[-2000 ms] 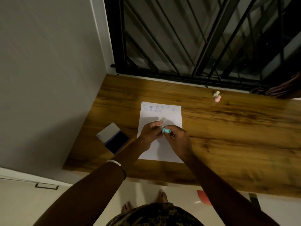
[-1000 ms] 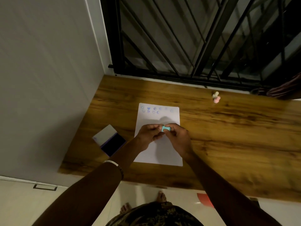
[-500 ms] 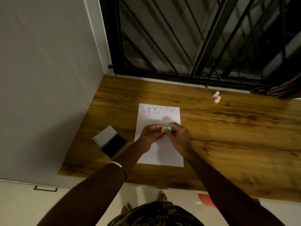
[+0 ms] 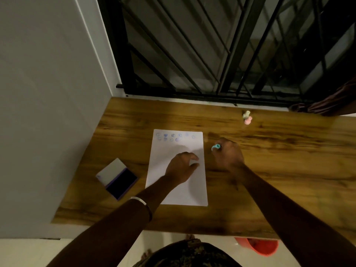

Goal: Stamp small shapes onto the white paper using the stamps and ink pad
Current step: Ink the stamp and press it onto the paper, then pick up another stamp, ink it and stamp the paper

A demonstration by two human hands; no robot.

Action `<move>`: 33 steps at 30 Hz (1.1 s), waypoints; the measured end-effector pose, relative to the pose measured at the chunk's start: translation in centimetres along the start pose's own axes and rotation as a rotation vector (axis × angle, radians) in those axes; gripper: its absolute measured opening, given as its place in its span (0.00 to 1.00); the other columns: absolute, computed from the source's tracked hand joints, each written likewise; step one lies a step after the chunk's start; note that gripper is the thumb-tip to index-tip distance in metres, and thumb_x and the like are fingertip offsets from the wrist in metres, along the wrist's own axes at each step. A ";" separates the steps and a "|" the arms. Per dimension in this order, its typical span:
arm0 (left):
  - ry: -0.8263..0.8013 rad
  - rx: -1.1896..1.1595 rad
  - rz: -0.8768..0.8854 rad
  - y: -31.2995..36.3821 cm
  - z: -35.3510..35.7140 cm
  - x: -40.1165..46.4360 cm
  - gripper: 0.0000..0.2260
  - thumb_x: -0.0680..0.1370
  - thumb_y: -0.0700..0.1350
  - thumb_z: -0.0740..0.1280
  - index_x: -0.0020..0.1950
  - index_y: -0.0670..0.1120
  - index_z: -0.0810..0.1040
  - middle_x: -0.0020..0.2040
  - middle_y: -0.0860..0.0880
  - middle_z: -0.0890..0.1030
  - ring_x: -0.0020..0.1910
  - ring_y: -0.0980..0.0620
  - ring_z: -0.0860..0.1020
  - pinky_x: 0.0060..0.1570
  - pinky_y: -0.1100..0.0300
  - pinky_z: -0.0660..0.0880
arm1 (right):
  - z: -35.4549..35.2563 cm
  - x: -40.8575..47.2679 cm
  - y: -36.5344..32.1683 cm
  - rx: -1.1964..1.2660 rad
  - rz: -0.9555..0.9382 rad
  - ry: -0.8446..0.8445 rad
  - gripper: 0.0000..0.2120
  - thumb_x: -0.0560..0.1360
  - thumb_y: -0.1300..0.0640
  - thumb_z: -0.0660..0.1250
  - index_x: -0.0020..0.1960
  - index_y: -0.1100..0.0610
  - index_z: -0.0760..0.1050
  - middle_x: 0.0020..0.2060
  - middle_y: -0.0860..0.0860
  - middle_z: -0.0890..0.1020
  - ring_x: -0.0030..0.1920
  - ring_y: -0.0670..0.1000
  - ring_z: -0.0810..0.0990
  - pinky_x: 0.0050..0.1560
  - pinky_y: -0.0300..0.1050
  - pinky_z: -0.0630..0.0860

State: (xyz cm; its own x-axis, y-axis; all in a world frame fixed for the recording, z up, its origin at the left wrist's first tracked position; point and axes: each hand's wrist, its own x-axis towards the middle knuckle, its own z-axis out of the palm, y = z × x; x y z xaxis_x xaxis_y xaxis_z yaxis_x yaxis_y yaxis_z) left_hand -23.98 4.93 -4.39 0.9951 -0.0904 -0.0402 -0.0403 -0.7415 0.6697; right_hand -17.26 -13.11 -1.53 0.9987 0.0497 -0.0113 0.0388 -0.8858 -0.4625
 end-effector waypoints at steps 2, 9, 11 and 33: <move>0.013 0.046 0.036 0.4 0.4 0.6 0.13 0.78 0.50 0.67 0.61 0.49 0.79 0.62 0.49 0.81 0.60 0.50 0.78 0.62 0.59 0.74 | -1.1 1.5 1.6 -0.009 0.030 -0.010 0.10 0.75 0.51 0.67 0.54 0.53 0.78 0.46 0.52 0.83 0.44 0.53 0.80 0.41 0.45 0.76; 0.066 0.148 0.124 1.6 1.1 3.3 0.12 0.79 0.50 0.65 0.60 0.49 0.79 0.61 0.49 0.81 0.59 0.51 0.79 0.60 0.59 0.75 | -4.2 7.7 5.8 -0.129 0.078 -0.070 0.11 0.75 0.54 0.68 0.55 0.56 0.76 0.51 0.58 0.82 0.50 0.60 0.81 0.45 0.50 0.79; 0.073 0.164 0.123 1.9 1.3 4.2 0.12 0.80 0.50 0.64 0.60 0.49 0.79 0.61 0.50 0.81 0.58 0.51 0.79 0.60 0.59 0.75 | -4.5 9.3 6.8 -0.141 0.098 -0.073 0.12 0.76 0.55 0.67 0.57 0.58 0.74 0.52 0.60 0.81 0.51 0.61 0.80 0.44 0.48 0.75; 0.093 0.257 0.139 3.5 3.7 9.5 0.11 0.81 0.49 0.60 0.54 0.49 0.81 0.51 0.50 0.84 0.50 0.51 0.81 0.55 0.53 0.76 | -5.1 15.8 12.9 -0.078 0.189 0.019 0.17 0.79 0.49 0.60 0.59 0.61 0.74 0.52 0.63 0.80 0.51 0.62 0.79 0.46 0.47 0.74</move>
State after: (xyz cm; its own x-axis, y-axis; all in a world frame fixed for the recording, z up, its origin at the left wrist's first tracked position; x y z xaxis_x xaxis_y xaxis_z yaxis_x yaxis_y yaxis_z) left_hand -15.03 -0.96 -5.13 0.9820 -0.1501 0.1150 -0.1863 -0.8714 0.4539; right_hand -0.77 -26.08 -3.18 0.9889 -0.1285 -0.0742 -0.1473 -0.9115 -0.3839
